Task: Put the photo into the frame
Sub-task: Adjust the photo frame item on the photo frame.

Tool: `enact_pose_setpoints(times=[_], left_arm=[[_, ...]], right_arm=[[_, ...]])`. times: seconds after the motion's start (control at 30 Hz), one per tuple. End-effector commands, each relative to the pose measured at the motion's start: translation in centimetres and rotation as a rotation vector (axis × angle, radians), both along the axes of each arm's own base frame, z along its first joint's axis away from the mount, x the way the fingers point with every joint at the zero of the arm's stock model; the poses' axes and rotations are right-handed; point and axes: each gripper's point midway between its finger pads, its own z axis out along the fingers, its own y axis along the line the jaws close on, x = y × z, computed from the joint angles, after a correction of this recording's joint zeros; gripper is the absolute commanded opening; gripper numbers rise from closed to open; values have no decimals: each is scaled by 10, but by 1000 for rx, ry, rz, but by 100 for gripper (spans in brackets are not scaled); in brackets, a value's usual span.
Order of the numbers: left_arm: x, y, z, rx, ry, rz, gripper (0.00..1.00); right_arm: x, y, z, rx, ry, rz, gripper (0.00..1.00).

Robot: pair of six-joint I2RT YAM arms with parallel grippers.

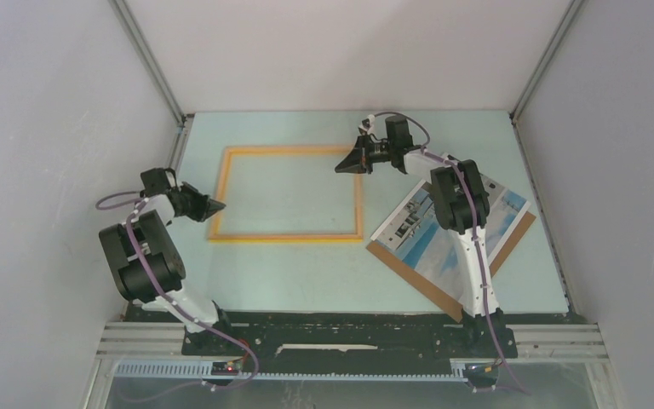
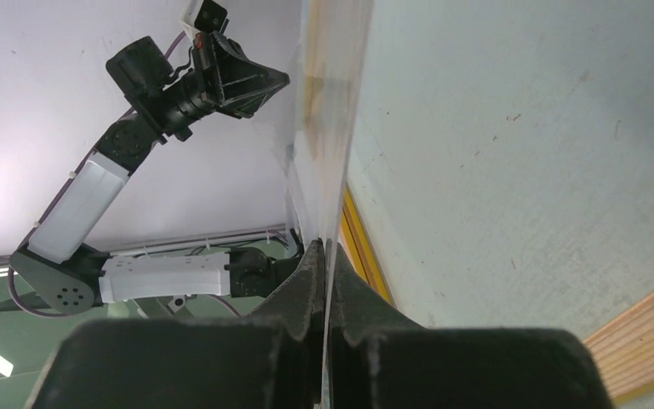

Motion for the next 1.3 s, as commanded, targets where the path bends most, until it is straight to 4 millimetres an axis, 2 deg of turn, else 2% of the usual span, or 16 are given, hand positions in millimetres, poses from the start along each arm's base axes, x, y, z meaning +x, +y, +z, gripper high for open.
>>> enact_pose_setpoints(times=[0.0,0.27,0.57,0.7,0.93,1.13,1.27], left_arm=[[22,16,17,38,-54,29,0],[30,16,10,6,-35,37,0],[46,24,12,15,-37,52,3],[44,26,9,32,-20,43,5],[29,28,6,84,21,25,18],[9,41,4,169,86,52,42],[-1,51,14,216,89,82,60]], right_arm=[[14,0,13,24,-48,-19,0],[18,2,4,14,-42,-34,0],[29,8,-1,21,-45,-98,0],[31,13,-3,22,-43,-119,0],[33,16,-4,61,-28,-157,0],[33,20,-8,64,-11,-191,0],[34,20,-14,56,9,-215,0]])
